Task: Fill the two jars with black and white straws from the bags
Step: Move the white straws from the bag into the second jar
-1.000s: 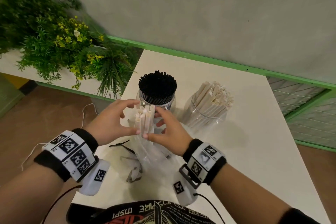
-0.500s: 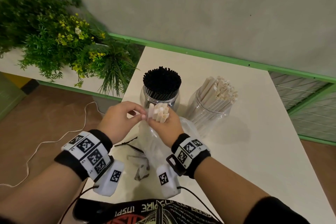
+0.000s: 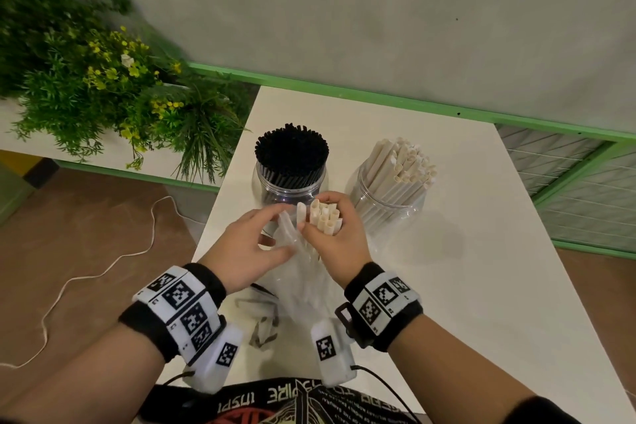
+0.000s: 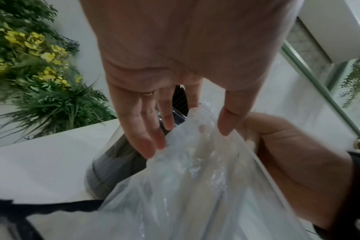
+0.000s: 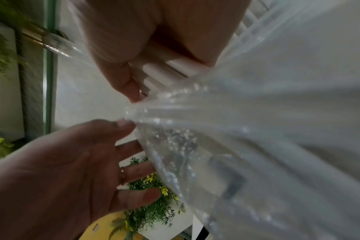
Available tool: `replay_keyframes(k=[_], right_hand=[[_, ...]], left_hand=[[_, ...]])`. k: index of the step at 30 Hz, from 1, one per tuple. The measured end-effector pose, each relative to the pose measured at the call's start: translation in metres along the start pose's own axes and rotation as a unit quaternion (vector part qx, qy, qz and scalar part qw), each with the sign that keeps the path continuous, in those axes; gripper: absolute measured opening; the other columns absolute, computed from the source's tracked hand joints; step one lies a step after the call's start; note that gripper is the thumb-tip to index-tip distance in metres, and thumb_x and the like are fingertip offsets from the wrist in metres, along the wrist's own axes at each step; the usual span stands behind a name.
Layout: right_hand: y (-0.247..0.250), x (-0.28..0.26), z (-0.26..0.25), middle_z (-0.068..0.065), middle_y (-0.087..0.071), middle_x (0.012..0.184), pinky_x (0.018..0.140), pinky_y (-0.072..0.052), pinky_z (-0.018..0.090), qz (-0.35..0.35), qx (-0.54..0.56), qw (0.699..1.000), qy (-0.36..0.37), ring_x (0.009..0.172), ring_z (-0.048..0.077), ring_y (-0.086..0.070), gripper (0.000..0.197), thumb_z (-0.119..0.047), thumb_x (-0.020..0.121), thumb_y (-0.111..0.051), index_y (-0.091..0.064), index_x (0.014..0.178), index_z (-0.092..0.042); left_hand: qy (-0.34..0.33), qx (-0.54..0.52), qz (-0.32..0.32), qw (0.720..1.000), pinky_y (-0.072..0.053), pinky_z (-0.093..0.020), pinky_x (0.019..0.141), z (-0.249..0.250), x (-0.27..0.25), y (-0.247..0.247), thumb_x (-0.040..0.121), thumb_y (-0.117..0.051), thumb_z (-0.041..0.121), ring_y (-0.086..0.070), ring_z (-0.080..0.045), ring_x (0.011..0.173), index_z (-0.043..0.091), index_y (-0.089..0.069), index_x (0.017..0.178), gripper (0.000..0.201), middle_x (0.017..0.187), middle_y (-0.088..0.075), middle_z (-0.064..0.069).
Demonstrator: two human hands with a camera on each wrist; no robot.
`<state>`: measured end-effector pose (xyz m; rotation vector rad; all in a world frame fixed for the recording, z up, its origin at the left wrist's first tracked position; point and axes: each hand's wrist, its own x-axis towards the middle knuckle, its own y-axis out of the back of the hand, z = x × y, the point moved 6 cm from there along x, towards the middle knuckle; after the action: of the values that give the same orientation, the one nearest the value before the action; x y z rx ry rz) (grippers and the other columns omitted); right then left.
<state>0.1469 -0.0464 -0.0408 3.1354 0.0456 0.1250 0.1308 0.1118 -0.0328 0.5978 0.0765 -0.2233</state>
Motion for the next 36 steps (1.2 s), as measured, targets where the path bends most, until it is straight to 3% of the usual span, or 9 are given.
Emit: replay_keyframes(k=[9, 13, 16, 20, 23, 26, 28, 31, 36], right_hand=[[-0.004, 0.004, -0.019, -0.007, -0.06, 0.091, 0.069, -0.05, 0.023, -0.067, -0.055, 0.994, 0.065, 0.076, 0.009, -0.059, 0.046, 0.01, 0.079, -0.058, -0.053, 0.112, -0.021], [-0.004, 0.003, -0.022, 0.004, -0.063, 0.101, 0.078, -0.053, 0.031, -0.081, -0.076, 0.99, 0.086, 0.09, 0.018, -0.061, 0.036, 0.002, 0.078, -0.06, -0.056, 0.107, -0.02], [0.014, 0.01, -0.034, -0.001, -0.062, 0.1, 0.077, -0.049, 0.024, -0.073, -0.092, 0.988, 0.104, 0.085, 0.011, -0.06, 0.038, 0.002, 0.082, -0.063, -0.055, 0.106, -0.027], [0.064, 0.023, -0.071, 0.005, -0.062, 0.103, 0.092, -0.049, 0.051, -0.009, -0.054, 0.993, 0.102, 0.1, 0.034, -0.064, 0.035, -0.018, 0.078, -0.067, -0.054, 0.102, -0.039], [0.112, 0.037, -0.108, 0.019, -0.059, 0.095, 0.087, -0.052, 0.051, 0.045, 0.038, 0.992, 0.116, 0.092, 0.043, -0.065, 0.037, 0.005, 0.08, -0.063, -0.056, 0.1, -0.025], [0.148, 0.055, -0.135, 0.011, -0.058, 0.089, 0.082, -0.055, 0.052, 0.078, 0.085, 0.985, 0.131, 0.084, 0.034, -0.069, 0.039, 0.012, 0.081, -0.062, -0.054, 0.1, -0.022], [0.159, 0.064, -0.147, 0.009, -0.058, 0.088, 0.079, -0.056, 0.049, 0.092, 0.09, 0.982, 0.141, 0.08, 0.028, -0.068, 0.039, 0.013, 0.081, -0.061, -0.052, 0.102, -0.019], [0.167, 0.078, -0.159, 0.007, -0.059, 0.087, 0.081, -0.054, 0.05, 0.104, 0.086, 0.979, 0.15, 0.078, 0.024, -0.068, 0.041, 0.015, 0.082, -0.058, -0.052, 0.104, -0.019], [0.175, 0.094, -0.17, 0.01, -0.057, 0.091, 0.087, -0.052, 0.056, 0.146, 0.06, 0.973, 0.165, 0.083, 0.027, -0.068, 0.042, 0.012, 0.082, -0.057, -0.053, 0.102, -0.024]], left_hand=[[-0.024, -0.015, 0.047, 0.999, -0.048, -0.014, 0.06, 0.024, -0.002, -0.011, 0.078, -0.075, 0.023, -0.065, 0.0, 0.077, 0.043, -0.045, 0.116, 0.053, 0.1, -0.058, 0.02], [-0.036, 0.027, 0.087, 0.995, -0.043, -0.006, 0.059, 0.025, 0.004, -0.012, 0.081, -0.071, 0.011, -0.064, 0.0, 0.072, 0.035, -0.052, 0.105, 0.039, 0.095, -0.063, 0.016], [-0.01, 0.039, 0.12, 0.992, -0.043, -0.007, 0.057, 0.017, 0.008, -0.007, 0.081, -0.071, 0.011, -0.063, 0.001, 0.071, 0.029, -0.058, 0.093, 0.025, 0.09, -0.067, 0.007], [0.066, 0.046, 0.033, 0.996, -0.048, -0.011, 0.066, 0.01, 0.002, -0.004, 0.079, -0.065, 0.012, -0.063, -0.002, 0.087, 0.033, -0.06, 0.102, 0.031, 0.099, -0.068, 0.007], [0.101, 0.0, 0.02, 0.995, -0.044, -0.024, 0.083, 0.018, -0.011, 0.01, 0.069, -0.056, 0.033, -0.056, -0.006, 0.107, 0.038, -0.057, 0.114, 0.045, 0.115, -0.059, 0.015], [0.026, 0.091, 0.143, 0.985, -0.043, -0.032, 0.09, 0.053, -0.009, 0.025, 0.078, -0.06, 0.035, -0.051, -0.009, 0.109, 0.036, -0.056, 0.118, 0.04, 0.118, -0.054, 0.011], [-0.054, 0.108, 0.166, 0.979, -0.043, -0.023, 0.088, 0.086, 0.004, 0.011, 0.085, -0.064, 0.02, -0.053, -0.008, 0.104, 0.027, -0.06, 0.117, 0.034, 0.114, -0.056, 0.008], [-0.099, 0.147, 0.086, 0.98, -0.046, -0.028, 0.093, 0.116, 0.038, -0.037, 0.086, -0.061, 0.015, -0.057, -0.013, 0.106, 0.02, -0.06, 0.121, 0.036, 0.118, -0.058, 0.004], [-0.049, 0.304, -0.013, 0.951, -0.042, -0.038, 0.1, 0.111, 0.088, -0.091, 0.089, -0.049, 0.026, -0.049, -0.025, 0.119, 0.017, -0.047, 0.133, 0.045, 0.143, -0.041, 0.0]])
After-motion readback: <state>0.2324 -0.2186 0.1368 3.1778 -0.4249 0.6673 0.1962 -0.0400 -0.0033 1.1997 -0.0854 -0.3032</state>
